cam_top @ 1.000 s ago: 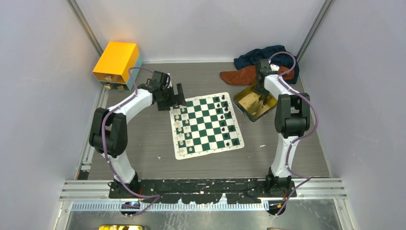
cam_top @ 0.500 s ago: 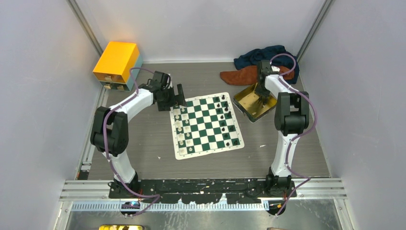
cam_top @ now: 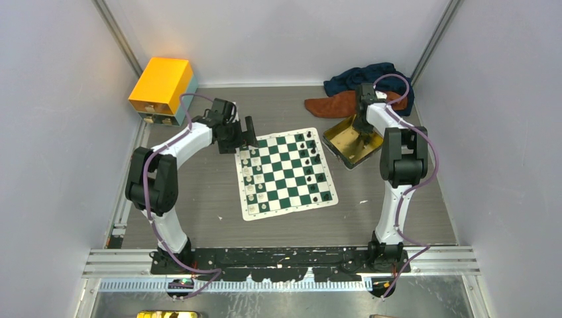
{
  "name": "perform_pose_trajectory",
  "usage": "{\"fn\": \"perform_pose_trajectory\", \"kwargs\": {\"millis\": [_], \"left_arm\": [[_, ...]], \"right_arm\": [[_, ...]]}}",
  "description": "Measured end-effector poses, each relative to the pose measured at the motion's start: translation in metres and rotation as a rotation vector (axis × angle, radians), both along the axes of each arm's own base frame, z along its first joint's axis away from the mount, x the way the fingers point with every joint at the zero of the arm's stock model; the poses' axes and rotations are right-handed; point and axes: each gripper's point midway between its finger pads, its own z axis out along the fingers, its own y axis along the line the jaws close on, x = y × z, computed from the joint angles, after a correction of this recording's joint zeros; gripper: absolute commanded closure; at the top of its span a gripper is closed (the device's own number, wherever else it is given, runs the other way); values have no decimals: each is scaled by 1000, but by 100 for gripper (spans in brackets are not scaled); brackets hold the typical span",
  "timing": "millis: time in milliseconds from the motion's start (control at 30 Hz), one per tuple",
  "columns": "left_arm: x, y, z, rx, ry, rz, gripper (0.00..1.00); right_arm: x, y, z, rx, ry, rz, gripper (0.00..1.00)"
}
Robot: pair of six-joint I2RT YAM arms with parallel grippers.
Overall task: Set up the chess pieces on the board
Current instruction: Pick up the chess piece from the storage box, then place the chess piece on the chessboard.
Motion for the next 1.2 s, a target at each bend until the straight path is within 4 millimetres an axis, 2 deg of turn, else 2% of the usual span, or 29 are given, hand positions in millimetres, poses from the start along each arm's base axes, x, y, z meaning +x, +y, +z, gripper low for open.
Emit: {"fn": "perform_pose_trajectory", "kwargs": {"millis": [233, 467, 600, 733, 967, 1100, 1200], "left_arm": [[0, 0, 0, 1, 0, 0, 0], [0, 0, 3, -1, -6, 1, 0], [0, 1, 13, -7, -30, 2, 0], [0, 1, 22, -14, -52, 2, 0], [-5, 3, 21, -9, -46, 5, 0], [-8, 4, 22, -8, -49, 6, 0], [-8, 5, 26, -11, -58, 6, 0]], "right_arm": [[0, 5, 10, 2, -14, 21, 99], [-2, 25, 60, 1, -104, 74, 99], [-16, 48, 87, 4, -149, 130, 99], [-48, 79, 96, 3, -149, 214, 99], [-128, 136, 94, 21, -124, 398, 99], [-167, 155, 88, 34, -119, 468, 99], [-190, 160, 79, 44, -108, 498, 99]]}}
